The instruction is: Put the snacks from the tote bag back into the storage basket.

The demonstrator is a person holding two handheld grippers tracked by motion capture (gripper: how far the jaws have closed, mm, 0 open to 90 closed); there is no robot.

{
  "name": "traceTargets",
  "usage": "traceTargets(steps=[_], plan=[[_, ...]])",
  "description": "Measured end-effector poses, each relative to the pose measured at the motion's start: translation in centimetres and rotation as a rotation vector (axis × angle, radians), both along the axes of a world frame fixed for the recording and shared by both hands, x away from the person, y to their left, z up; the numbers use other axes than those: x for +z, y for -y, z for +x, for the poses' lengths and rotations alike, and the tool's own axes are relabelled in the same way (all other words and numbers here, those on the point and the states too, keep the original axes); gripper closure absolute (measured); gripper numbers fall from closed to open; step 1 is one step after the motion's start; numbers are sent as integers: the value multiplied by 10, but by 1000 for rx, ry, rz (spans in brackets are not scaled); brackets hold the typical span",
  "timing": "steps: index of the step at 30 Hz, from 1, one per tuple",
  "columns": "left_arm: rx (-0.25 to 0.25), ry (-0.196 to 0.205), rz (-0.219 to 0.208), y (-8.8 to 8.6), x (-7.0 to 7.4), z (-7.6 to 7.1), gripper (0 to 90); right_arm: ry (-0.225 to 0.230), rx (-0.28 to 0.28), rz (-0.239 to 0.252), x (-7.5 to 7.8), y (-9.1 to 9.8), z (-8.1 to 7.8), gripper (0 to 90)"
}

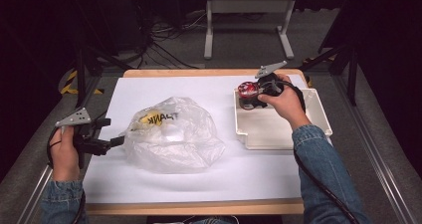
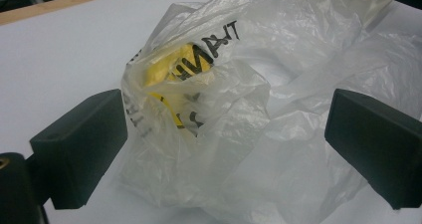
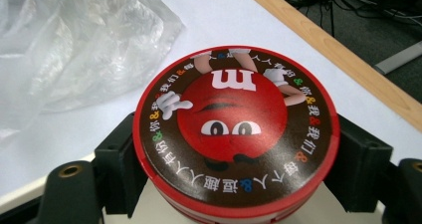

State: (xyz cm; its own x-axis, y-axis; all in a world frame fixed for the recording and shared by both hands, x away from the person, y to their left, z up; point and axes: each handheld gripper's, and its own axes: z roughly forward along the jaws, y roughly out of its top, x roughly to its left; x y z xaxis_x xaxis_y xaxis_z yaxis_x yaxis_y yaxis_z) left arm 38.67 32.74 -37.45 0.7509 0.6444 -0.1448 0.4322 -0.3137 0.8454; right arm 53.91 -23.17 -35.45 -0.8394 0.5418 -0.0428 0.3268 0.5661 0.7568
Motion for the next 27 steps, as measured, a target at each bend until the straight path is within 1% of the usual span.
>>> traceTargets(steps=[8, 11, 17, 25, 26, 27], plan=[[1, -1, -1, 0, 0, 0, 41, -24, -5, 3, -19, 3, 3, 229], [-6, -2, -2, 0, 0, 0, 41, -24, 0, -1, -26, 3, 3, 228], [-10, -6, 0, 1, 0, 0, 41, -30, 1, -3, -35, 2, 4, 228], [-25, 6, 3, 1, -1, 0, 39, -45, 7, -13, -44, 2, 5, 228], [-24, 1, -1, 1, -1, 0, 40, -44, 7, -14, -44, 1, 5, 228], [-25, 0, 0, 1, -1, 0, 39, -53, 5, -13, -45, 1, 4, 228]])
